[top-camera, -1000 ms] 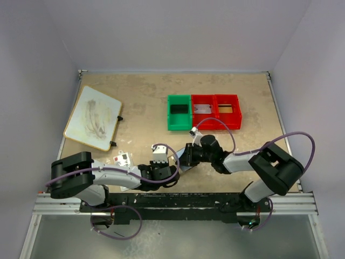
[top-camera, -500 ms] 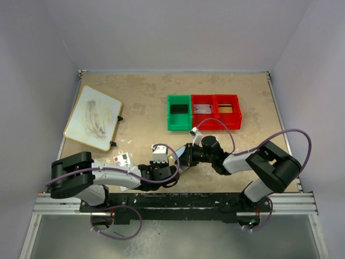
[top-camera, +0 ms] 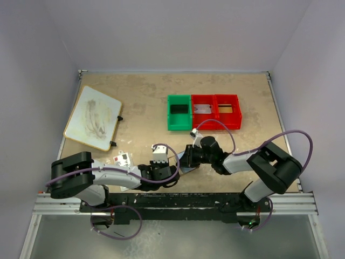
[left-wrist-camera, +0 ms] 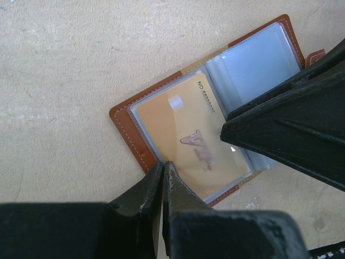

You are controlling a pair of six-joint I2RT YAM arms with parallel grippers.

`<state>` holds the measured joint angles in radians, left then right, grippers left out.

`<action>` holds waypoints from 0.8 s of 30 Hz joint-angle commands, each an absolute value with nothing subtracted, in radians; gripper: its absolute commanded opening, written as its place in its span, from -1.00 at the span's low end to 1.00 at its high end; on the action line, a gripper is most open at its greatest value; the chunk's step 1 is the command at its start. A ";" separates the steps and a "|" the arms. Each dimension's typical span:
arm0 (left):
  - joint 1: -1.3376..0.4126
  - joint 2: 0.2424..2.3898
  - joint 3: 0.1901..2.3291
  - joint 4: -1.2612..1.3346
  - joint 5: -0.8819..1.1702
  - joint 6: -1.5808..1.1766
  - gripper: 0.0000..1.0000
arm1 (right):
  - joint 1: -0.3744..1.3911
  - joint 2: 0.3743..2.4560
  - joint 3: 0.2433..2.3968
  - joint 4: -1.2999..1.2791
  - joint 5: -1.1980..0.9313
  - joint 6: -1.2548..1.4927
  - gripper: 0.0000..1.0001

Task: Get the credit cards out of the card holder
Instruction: Remove the credit card from the card holder.

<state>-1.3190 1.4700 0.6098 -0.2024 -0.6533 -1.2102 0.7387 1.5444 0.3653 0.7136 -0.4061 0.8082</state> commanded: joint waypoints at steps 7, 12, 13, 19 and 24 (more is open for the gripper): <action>-1.321 1.537 0.572 -0.319 -0.539 -1.184 -1.00 | 0.758 1.517 0.362 0.581 -0.366 0.802 -0.49; -1.320 1.538 0.576 -0.317 -0.538 -1.182 -1.00 | 0.758 1.493 0.357 0.557 -0.354 0.802 -0.41; -1.321 1.539 0.578 -0.317 -0.538 -1.180 -1.00 | 0.758 1.497 0.359 0.565 -0.355 0.797 -0.40; -1.321 1.563 0.596 -0.316 -0.534 -1.171 -1.00 | 0.763 1.542 0.342 0.754 -0.486 0.811 -0.59; -1.321 1.565 0.595 -0.313 -0.535 -1.172 -1.00 | 0.783 1.575 0.364 0.789 -0.536 0.806 -0.62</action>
<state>-1.3190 1.4929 0.6342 -0.2207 -0.6556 -1.1919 0.7452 1.5417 0.3515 0.7170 -0.4122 0.8070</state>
